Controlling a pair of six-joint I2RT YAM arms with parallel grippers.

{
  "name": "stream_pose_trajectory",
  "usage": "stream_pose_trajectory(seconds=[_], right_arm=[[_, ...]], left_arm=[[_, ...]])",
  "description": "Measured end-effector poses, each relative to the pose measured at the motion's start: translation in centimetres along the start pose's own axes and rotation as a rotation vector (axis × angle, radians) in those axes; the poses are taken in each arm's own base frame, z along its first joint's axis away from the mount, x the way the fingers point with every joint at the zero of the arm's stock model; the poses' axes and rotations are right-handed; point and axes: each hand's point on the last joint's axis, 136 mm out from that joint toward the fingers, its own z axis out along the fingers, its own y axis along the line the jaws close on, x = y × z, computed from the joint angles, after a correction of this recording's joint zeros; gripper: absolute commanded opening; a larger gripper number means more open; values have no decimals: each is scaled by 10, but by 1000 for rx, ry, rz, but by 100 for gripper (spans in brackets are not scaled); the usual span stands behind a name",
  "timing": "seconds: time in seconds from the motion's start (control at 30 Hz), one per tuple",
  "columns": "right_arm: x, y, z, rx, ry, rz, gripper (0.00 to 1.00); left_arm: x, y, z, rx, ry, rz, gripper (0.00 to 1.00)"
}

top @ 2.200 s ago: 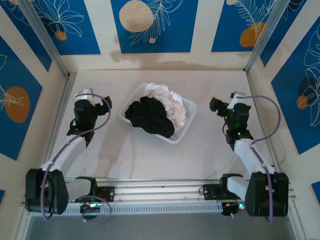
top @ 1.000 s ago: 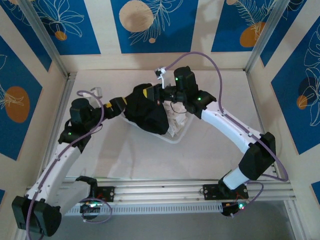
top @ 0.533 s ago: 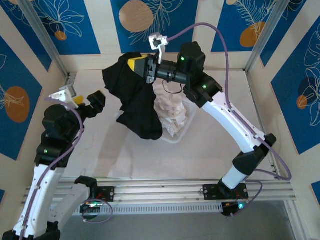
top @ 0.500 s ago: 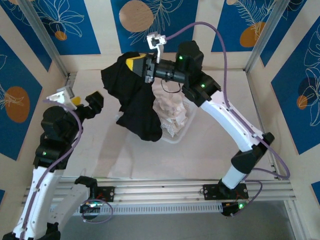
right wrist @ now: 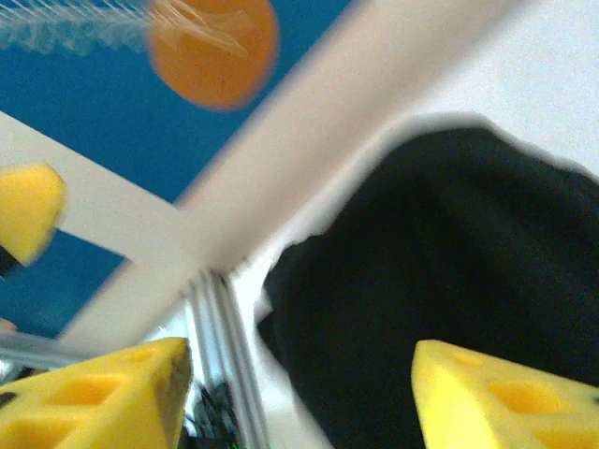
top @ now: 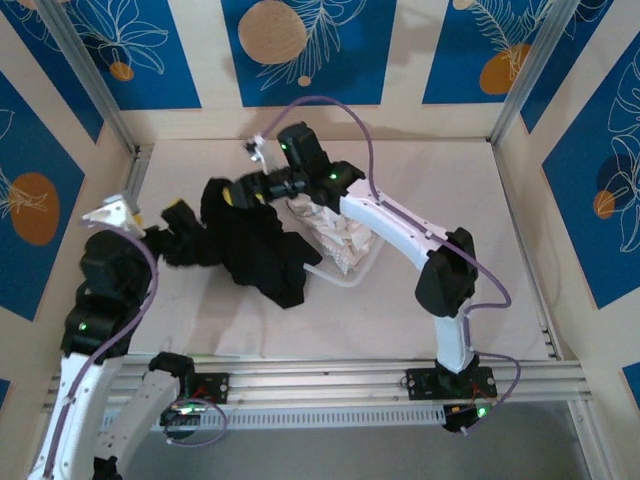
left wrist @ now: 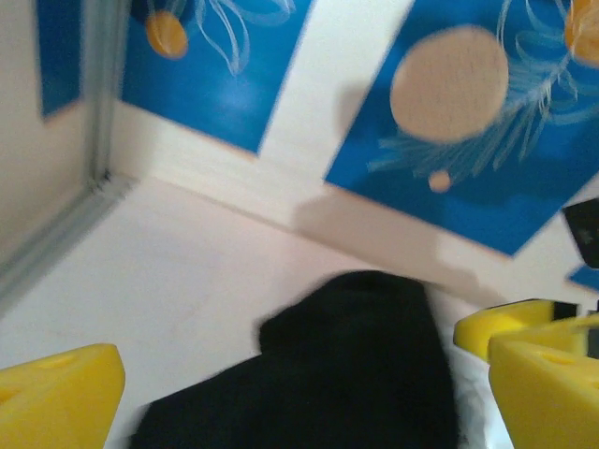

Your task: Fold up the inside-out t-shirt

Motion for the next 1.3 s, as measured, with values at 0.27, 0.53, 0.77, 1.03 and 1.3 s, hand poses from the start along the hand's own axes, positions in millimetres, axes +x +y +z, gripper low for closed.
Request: stream_pose_trajectory(seconds=[0.27, 0.53, 0.77, 1.03, 1.3], right_arm=[[36, -131, -149, 479, -88, 103, 78], [56, -239, -215, 878, -46, 93, 87], [102, -306, -196, 935, 186, 102, 75], [107, -331, -209, 930, 229, 119, 31], [115, -370, -280, 1038, 141, 285, 18]], left_arm=[[200, -4, 66, 13, 579, 102, 100], [249, -6, 100, 1, 660, 84, 76], [269, 2, 115, -26, 656, 70, 24], [253, 21, 126, -83, 592, 71, 0], [205, 58, 132, -181, 456, -17, 0]])
